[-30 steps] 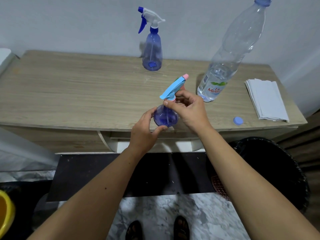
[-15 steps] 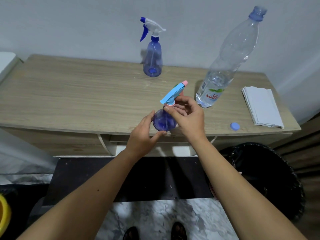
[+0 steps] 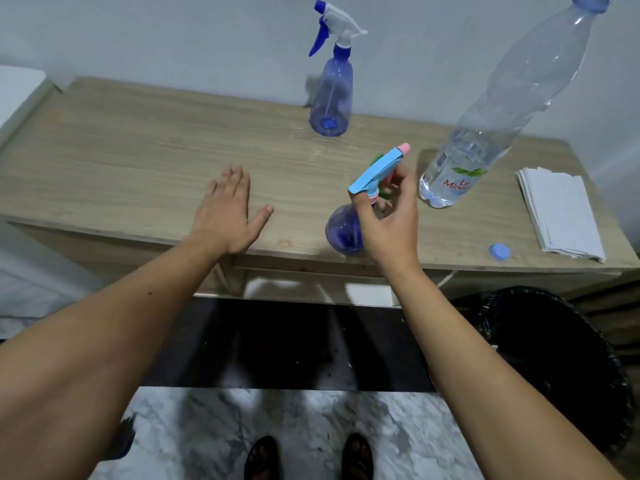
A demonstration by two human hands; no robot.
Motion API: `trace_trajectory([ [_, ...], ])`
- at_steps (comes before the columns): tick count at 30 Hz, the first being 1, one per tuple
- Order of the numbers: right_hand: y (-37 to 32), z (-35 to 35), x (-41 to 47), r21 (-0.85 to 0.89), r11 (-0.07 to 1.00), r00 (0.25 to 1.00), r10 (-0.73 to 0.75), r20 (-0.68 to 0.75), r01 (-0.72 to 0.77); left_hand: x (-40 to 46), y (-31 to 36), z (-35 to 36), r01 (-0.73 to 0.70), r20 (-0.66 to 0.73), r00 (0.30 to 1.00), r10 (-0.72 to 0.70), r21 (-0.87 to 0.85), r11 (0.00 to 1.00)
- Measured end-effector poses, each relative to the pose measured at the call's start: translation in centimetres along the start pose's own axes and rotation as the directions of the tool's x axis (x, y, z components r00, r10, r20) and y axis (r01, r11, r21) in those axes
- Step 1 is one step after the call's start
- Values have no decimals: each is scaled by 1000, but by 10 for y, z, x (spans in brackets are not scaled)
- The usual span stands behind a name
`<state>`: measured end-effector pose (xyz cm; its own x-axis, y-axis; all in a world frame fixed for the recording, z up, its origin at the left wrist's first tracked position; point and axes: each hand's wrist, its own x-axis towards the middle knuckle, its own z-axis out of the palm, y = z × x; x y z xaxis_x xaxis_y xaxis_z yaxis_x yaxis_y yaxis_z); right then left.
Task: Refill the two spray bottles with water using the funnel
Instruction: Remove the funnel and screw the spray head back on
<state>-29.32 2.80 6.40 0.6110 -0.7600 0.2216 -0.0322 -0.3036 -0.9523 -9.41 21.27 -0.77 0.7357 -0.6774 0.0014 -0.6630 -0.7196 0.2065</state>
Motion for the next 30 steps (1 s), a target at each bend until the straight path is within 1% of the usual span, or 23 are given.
trace_trajectory([
  [1, 2, 1, 1, 6, 1000, 1000, 1, 13, -1, 0, -2, 2, 21, 22, 1000, -22, 22, 1000],
  [5, 8, 6, 4, -30, 998, 997, -45, 67, 47, -1, 0, 6, 45, 32, 998, -47, 57, 997],
  [6, 7, 8, 5, -20, 999, 996, -33, 86, 34, -1, 1, 5, 51, 35, 998, -53, 62, 997],
  [7, 5, 11, 5, 15, 1000, 994, -2, 111, 0, -1, 2, 5, 54, 37, 998, -56, 67, 996],
  [10, -2, 18, 8, 189, 965, 965, 136, 226, -181, 0, 3, 4, 60, 48, 997, -63, 60, 996],
  [12, -8, 23, 10, 223, 941, 938, 183, 295, -254, 0, 3, 4, 67, 49, 996, -69, 55, 996],
  [15, -9, 30, 10, 188, 941, 911, 200, 362, -282, 0, 3, 6, 76, 37, 996, -78, 53, 996],
  [19, -6, 36, 8, 208, 868, 818, 309, 485, -451, 1, 4, 7, 86, 33, 996, -88, 54, 995],
  [21, -4, 36, 10, 218, 835, 783, 339, 521, -506, 1, 4, 8, 88, 29, 996, -90, 59, 994],
  [23, -2, 36, 12, 186, 817, 749, 375, 546, -545, 1, 3, 9, 87, 24, 996, -89, 67, 994],
  [27, 0, 37, 14, 71, 828, 691, 414, 592, -556, 2, 3, 11, 86, 19, 996, -87, 67, 994],
  [28, 1, 39, 13, 62, 831, 686, 412, 599, -553, 3, 2, 11, 85, 18, 996, -86, 66, 994],
  [30, 5, 41, 13, 60, 850, 700, 389, 599, -523, 3, 2, 11, 84, 19, 996, -85, 64, 994],
])
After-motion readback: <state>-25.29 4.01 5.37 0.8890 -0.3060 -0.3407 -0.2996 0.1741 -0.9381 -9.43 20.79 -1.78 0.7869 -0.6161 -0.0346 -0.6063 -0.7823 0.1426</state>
